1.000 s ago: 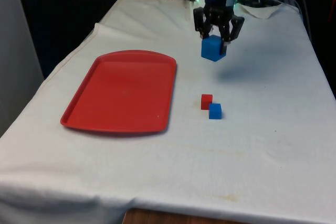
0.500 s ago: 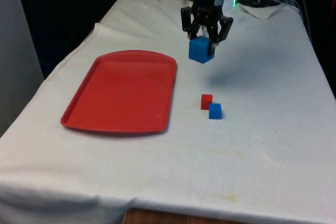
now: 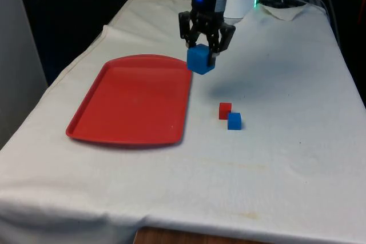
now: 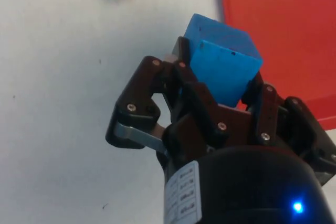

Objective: Pick up the largest block and place it onto the tray.

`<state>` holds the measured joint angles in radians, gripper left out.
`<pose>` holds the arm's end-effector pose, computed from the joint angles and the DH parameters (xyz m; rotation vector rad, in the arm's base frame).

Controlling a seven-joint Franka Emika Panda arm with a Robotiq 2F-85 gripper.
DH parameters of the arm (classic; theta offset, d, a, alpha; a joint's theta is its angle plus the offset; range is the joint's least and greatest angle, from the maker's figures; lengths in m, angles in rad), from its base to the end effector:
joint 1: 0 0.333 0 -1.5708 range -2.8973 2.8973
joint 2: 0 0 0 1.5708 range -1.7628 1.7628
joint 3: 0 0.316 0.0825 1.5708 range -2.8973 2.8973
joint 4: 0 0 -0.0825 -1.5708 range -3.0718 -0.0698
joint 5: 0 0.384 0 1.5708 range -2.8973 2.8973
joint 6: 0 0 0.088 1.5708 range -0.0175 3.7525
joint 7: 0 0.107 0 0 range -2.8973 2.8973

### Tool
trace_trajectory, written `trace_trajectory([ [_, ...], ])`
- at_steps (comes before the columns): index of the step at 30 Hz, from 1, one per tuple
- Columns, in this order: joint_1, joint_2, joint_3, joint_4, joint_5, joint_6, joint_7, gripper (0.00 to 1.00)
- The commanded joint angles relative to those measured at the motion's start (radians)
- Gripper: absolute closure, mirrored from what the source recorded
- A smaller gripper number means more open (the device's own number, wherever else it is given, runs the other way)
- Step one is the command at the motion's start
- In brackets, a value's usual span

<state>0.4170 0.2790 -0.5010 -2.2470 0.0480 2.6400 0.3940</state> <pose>0.5555 -0.0471 0.2709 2.9588 -0.7432 0.2516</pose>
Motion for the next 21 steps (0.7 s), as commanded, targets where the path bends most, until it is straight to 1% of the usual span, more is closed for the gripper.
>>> trace_trajectory([
  [1,-0.001,0.008,-0.003,0.007,0.005,0.000,-0.009,0.99],
  [2,-0.016,0.015,0.004,0.020,0.029,-0.009,-0.039,0.99],
  [4,-0.020,0.030,-0.003,0.033,0.035,-0.010,-0.053,0.99],
  [5,-0.020,0.036,-0.006,0.038,0.038,-0.010,-0.059,0.99],
  [7,-0.026,0.061,-0.015,0.058,0.052,-0.008,-0.083,0.99],
  [9,-0.027,0.068,-0.019,0.064,0.057,-0.008,-0.090,0.99],
  [10,-0.014,0.076,-0.035,0.065,0.047,-0.002,-0.081,0.99],
  [11,-0.034,0.086,-0.023,0.074,0.073,-0.006,-0.110,0.99],
  [15,-0.043,0.122,-0.034,0.093,0.112,-0.001,-0.153,0.99],
  [17,-0.047,0.149,-0.046,0.106,0.148,0.003,-0.191,0.99],
  [18,-0.028,0.153,-0.064,0.106,0.134,0.000,-0.175,0.99],
  [19,-0.048,0.157,-0.050,0.110,0.159,0.004,-0.203,0.99],
  [21,-0.050,0.174,-0.058,0.118,0.182,0.007,-0.227,0.99],
])
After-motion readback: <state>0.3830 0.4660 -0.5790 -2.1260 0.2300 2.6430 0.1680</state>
